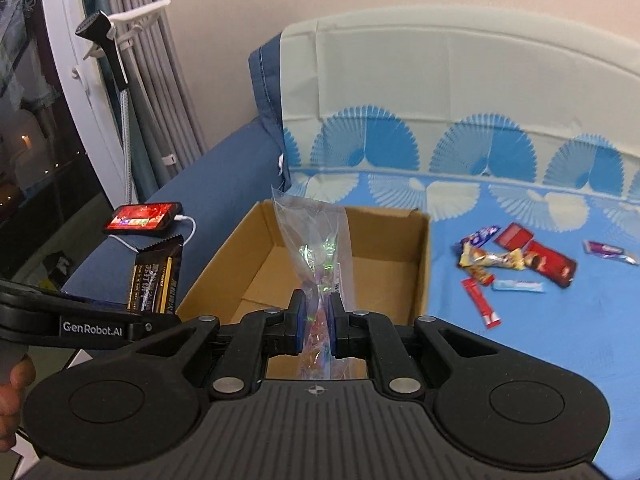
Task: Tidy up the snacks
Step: 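Lower both held snacks into the box and open both tools, then withdraw both tools from the box toward the remaining snacks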
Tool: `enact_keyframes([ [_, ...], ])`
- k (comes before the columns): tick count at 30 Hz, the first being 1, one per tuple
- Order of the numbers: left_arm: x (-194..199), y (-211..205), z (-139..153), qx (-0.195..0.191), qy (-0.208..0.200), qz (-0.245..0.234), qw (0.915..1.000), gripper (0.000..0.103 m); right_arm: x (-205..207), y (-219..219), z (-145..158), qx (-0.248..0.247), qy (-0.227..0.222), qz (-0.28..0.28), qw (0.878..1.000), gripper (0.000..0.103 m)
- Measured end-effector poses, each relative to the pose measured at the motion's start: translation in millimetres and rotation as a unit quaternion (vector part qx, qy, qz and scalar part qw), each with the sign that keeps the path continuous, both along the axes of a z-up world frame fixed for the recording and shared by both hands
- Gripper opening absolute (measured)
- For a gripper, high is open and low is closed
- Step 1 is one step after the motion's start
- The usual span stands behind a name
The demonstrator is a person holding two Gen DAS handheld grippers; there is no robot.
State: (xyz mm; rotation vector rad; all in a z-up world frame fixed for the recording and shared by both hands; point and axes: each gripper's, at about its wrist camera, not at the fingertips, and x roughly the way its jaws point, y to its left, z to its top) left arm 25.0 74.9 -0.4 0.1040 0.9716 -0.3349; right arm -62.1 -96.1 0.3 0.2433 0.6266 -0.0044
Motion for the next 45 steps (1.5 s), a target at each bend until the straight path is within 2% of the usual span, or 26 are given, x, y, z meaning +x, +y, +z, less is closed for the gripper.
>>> enact_keyframes([
  [9, 51.4, -12.8, -30.2, 0.022, 0.018, 0.008, 0.9995, 0.044, 51.3, -2.6, -26.6, 0.013, 0.013, 0.005, 1.000, 0.011],
  [11, 64.2, -14.4, -34.7, 0.022, 0.032, 0.008, 0.9992, 0.061, 64.6, -8.3, -31.4, 0.024, 0.017, -0.006, 1.000, 0.013],
  [12, 67.2, -13.4, -34.0, 0.016, 0.033, 0.009, 0.9993, 0.089, 68.6, -12.2, -31.2, 0.027, 0.019, -0.020, 0.999, 0.016],
  [13, 68.1, -11.2, -32.0, 0.008, 0.026, 0.013, 0.9995, 0.102, 70.4, -17.2, -29.9, 0.028, 0.021, -0.035, 0.999, 0.031],
  [14, 65.4, -7.9, -28.8, -0.002, 0.008, 0.018, 0.9998, 0.103, 70.2, -22.3, -27.3, 0.029, 0.022, -0.046, 0.998, 0.049],
  [16, 61.9, -7.1, -26.5, -0.001, -0.002, 0.010, 0.9999, 0.103, 64.5, -28.9, -22.1, 0.031, 0.020, -0.062, 0.997, 0.067],
  [20, 49.2, -1.7, -30.2, 0.022, 0.014, 0.001, 0.9997, 0.103, 39.2, -25.1, -15.5, 0.012, 0.030, -0.070, 0.997, 0.084],
  [24, 16.1, 13.6, -33.4, 0.031, 0.023, 0.019, 0.9991, 0.103, 0.0, -20.8, -19.5, 0.018, 0.054, -0.066, 0.996, 0.087],
  [28, -27.7, 21.6, -35.0, 0.044, 0.015, 0.033, 0.9984, 0.103, -40.0, -2.5, -18.4, 0.020, 0.067, -0.051, 0.996, 0.092],
  [33, -67.4, 17.5, -28.3, 0.072, -0.027, 0.015, 0.9969, 0.103, -69.7, 22.7, -5.9, -0.023, 0.050, -0.024, 0.998, 0.094],
  [36, -79.4, 15.8, -20.8, 0.074, -0.043, 0.007, 0.9963, 0.103, -82.3, 29.7, 4.1, -0.044, 0.027, -0.025, 0.998, 0.097],
  [45, -96.9, 15.8, -7.7, 0.073, -0.064, 0.002, 0.9953, 0.103, -109.9, 28.1, 13.5, -0.046, -0.001, -0.042, 0.998, 0.097],
])
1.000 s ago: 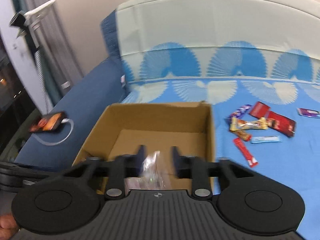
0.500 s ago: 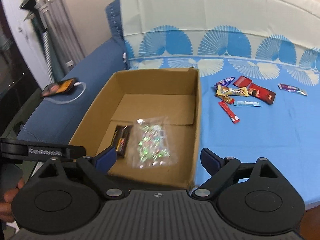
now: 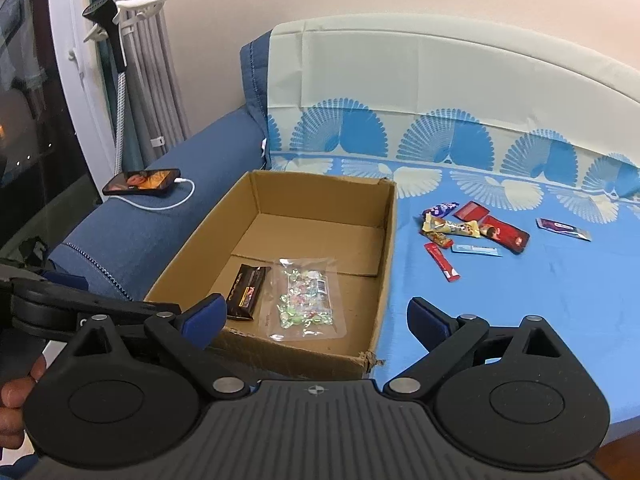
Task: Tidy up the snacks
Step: 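Withdraw both tools from the box toward the remaining snacks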
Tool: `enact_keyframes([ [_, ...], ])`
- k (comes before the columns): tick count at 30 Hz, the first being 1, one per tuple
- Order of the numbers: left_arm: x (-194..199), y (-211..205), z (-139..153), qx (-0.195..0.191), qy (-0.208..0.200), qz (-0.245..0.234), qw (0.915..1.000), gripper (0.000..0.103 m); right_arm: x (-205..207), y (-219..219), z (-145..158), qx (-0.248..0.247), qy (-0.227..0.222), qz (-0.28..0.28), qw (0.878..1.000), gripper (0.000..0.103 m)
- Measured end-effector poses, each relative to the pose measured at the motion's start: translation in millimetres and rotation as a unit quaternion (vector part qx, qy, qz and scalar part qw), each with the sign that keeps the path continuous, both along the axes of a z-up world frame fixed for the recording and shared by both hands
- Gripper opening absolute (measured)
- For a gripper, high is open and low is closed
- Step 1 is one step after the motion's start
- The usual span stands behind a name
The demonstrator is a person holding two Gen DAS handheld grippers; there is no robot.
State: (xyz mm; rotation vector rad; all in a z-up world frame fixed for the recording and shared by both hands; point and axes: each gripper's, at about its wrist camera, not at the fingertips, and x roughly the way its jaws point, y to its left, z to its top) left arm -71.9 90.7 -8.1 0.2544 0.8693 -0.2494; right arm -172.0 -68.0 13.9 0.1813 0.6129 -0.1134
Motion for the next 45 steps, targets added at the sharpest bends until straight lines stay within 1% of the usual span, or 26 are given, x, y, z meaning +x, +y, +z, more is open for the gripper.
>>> enact_keyframes([
  [8, -3.3, -0.9, 1.6, 0.002, -0.004, -0.003, 1.0000, 0.103, -6.0, 0.6, 2.1, 0.000, -0.012, -0.001, 1.000, 0.098],
  [21, -3.8, -1.5, -0.3, 0.007, -0.004, -0.005, 1.0000, 0.103, -4.2, 2.5, -1.5, 0.003, -0.008, -0.004, 1.000, 0.098],
  [30, 3.2, -13.3, 3.4, 0.016, -0.006, -0.011, 0.9998, 0.103, -1.9, -3.4, -4.9, 0.016, -0.011, -0.012, 1.000, 0.098],
  [34, 11.0, -27.7, 12.2, 0.011, -0.008, -0.023, 0.9996, 0.103, -2.8, -15.8, -5.8, 0.022, -0.018, -0.032, 0.999, 0.098],
  [38, 22.4, -52.5, 21.5, -0.003, 0.002, -0.041, 0.9991, 0.103, -5.9, -40.8, -5.7, 0.023, -0.029, -0.067, 0.997, 0.098],
  [42, 34.0, -87.6, 29.5, -0.011, 0.007, -0.067, 0.9977, 0.103, -16.5, -75.6, -8.9, 0.018, -0.037, -0.114, 0.993, 0.099],
  [45, 44.9, -116.3, 31.9, -0.009, 0.009, -0.085, 0.9963, 0.103, -23.4, -108.1, -14.9, 0.012, -0.034, -0.150, 0.988, 0.099],
])
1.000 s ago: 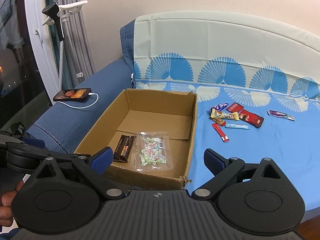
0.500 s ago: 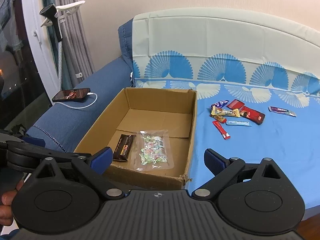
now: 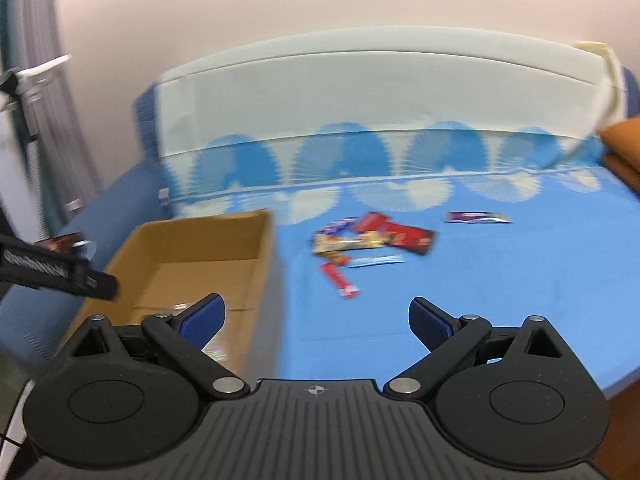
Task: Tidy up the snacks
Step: 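Withdraw both tools from the box toward the remaining snacks, then grasp the purple candy bar with the left tool while the right tool grasps the red pouch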
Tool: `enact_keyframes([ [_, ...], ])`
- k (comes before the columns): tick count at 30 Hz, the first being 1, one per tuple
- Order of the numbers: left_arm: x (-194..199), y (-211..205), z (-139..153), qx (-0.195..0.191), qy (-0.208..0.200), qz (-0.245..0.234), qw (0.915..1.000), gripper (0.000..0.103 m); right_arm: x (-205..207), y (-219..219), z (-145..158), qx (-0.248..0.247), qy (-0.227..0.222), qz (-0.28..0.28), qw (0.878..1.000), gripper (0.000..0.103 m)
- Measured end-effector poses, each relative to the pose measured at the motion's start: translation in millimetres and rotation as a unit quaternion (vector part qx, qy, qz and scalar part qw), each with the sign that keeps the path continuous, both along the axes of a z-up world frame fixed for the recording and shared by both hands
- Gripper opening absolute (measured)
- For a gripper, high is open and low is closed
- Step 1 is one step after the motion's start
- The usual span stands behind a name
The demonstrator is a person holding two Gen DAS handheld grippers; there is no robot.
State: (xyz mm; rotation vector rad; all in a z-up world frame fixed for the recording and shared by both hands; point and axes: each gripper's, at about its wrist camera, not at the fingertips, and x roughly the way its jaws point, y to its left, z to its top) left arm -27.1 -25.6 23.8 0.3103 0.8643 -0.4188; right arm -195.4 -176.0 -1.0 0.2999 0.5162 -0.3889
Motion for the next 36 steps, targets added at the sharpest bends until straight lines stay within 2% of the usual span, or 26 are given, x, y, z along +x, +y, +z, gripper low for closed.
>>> enact_keyframes([
  [7, 43.9, -77.9, 0.1, 0.017, 0.014, -0.039, 0.9990, 0.103, -2.9, -83.7, -24.8, 0.001, 0.010, -0.068, 0.998, 0.099],
  [10, 69.5, -117.6, -7.6, 0.038, 0.006, -0.057, 0.9977, 0.103, 13.4, -120.6, -38.3, -0.002, 0.005, -0.068, 0.998, 0.100],
  [13, 104.0, -162.3, -23.7, 0.065, -0.003, -0.080, 0.9947, 0.103, 42.9, -156.4, -52.4, -0.020, 0.007, -0.045, 0.999, 0.100],
  [16, 146.0, -209.7, -47.4, 0.093, 0.000, -0.094, 0.9912, 0.103, 85.6, -192.0, -69.9, -0.032, 0.024, 0.000, 0.999, 0.101],
  [19, 187.9, -249.5, -73.8, 0.106, 0.011, -0.103, 0.9890, 0.103, 137.8, -223.8, -91.9, -0.042, 0.044, 0.048, 0.997, 0.101],
  [23, 244.2, -294.6, -121.3, 0.116, 0.028, -0.099, 0.9878, 0.103, 206.1, -245.7, -117.7, -0.051, 0.065, 0.087, 0.993, 0.101],
  [27, 288.1, -320.9, -176.6, 0.150, 0.058, -0.105, 0.9814, 0.103, 267.4, -256.8, -152.3, -0.019, 0.094, 0.130, 0.987, 0.103],
  [29, 303.1, -327.3, -197.6, 0.161, 0.077, -0.113, 0.9775, 0.103, 291.8, -255.5, -170.1, -0.028, 0.117, 0.154, 0.981, 0.102],
  [33, 325.5, -342.2, -233.0, 0.179, 0.100, -0.128, 0.9705, 0.103, 326.3, -254.9, -196.4, -0.062, 0.131, 0.187, 0.972, 0.103],
  [36, 340.9, -349.9, -254.8, 0.201, 0.100, -0.131, 0.9658, 0.103, 351.8, -265.6, -224.7, -0.060, 0.178, 0.201, 0.961, 0.103],
])
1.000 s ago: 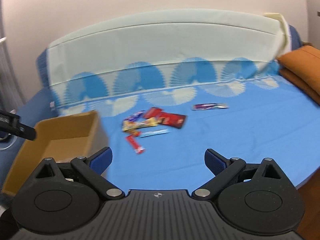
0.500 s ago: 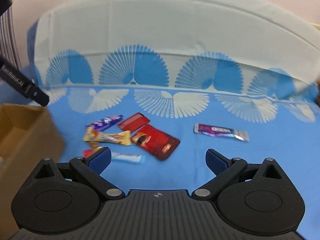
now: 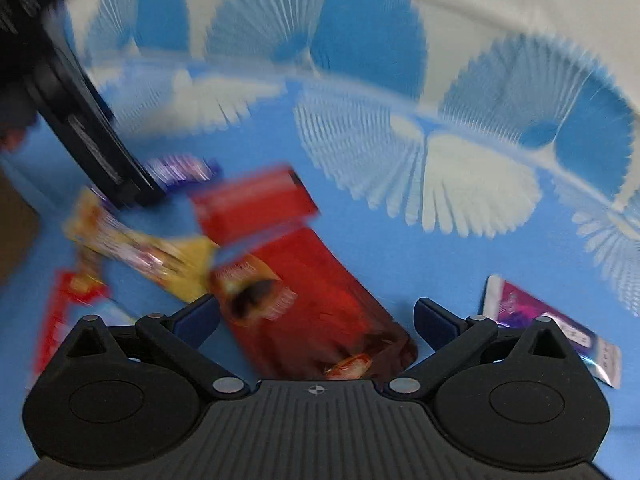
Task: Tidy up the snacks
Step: 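Grasp the purple candy bar with the left tool while the right tool grasps the red pouch, then carry the purple bar and red pouch over the box with both tools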
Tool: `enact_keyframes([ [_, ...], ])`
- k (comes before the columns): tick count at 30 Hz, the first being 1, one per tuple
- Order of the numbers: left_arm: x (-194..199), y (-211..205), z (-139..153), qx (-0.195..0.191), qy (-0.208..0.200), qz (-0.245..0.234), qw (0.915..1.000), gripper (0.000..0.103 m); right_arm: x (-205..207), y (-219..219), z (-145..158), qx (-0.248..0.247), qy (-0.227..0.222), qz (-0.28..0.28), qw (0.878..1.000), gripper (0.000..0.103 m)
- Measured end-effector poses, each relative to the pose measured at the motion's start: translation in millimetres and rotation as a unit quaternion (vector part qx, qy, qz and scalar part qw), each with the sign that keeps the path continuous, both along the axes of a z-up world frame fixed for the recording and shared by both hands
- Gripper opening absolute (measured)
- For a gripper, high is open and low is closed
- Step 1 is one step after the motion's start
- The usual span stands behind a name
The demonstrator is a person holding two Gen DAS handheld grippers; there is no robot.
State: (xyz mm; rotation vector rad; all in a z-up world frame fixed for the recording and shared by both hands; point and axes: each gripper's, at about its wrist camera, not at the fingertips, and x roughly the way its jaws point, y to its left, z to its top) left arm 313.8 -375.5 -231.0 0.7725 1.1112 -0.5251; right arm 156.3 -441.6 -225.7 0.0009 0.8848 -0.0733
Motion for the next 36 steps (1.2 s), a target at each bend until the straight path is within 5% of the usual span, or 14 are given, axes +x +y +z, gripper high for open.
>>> enact_keyframes([
  [5, 19.8, 8.6, -3.1, -0.034, 0.041, 0.036, 0.9979, 0.103, -10.3, -6.7, -12.2, 0.001, -0.067, 0.027, 0.997, 0.103],
  [9, 18.1, 9.9, -3.0, -0.033, 0.033, 0.044, 0.9979, 0.103, -21.3, -5.0, -15.2, -0.004, -0.093, 0.024, 0.995, 0.103],
  [11, 8.5, 5.7, 1.5, -0.029, 0.022, 0.030, 0.9989, 0.097, -22.4, -2.6, -12.3, -0.002, -0.081, 0.005, 0.997, 0.094],
  [12, 5.7, 5.2, 4.4, -0.039, 0.029, 0.020, 0.9986, 0.081, -26.7, -1.2, -11.6, 0.000, -0.081, 0.002, 0.997, 0.088],
  [14, 1.5, 4.8, 13.6, -0.063, 0.057, 0.016, 0.9963, 0.018, -36.5, 2.5, -10.4, -0.001, -0.086, 0.004, 0.996, 0.068],
  [19, -6.4, 9.2, 32.0, -0.058, 0.024, 0.038, 0.9973, 0.016, -49.0, 1.8, -4.6, 0.019, -0.092, -0.053, 0.994, 0.054],
  [25, -20.2, 26.9, 88.4, -0.112, 0.010, 0.049, 0.9925, 0.016, -81.5, -2.2, 18.1, 0.024, -0.119, -0.135, 0.983, 0.052],
  [36, -141.4, 141.3, 213.9, -0.205, -0.021, 0.030, 0.9780, 0.016, -198.2, 74.9, 138.8, 0.084, -0.247, -0.202, 0.944, 0.052],
])
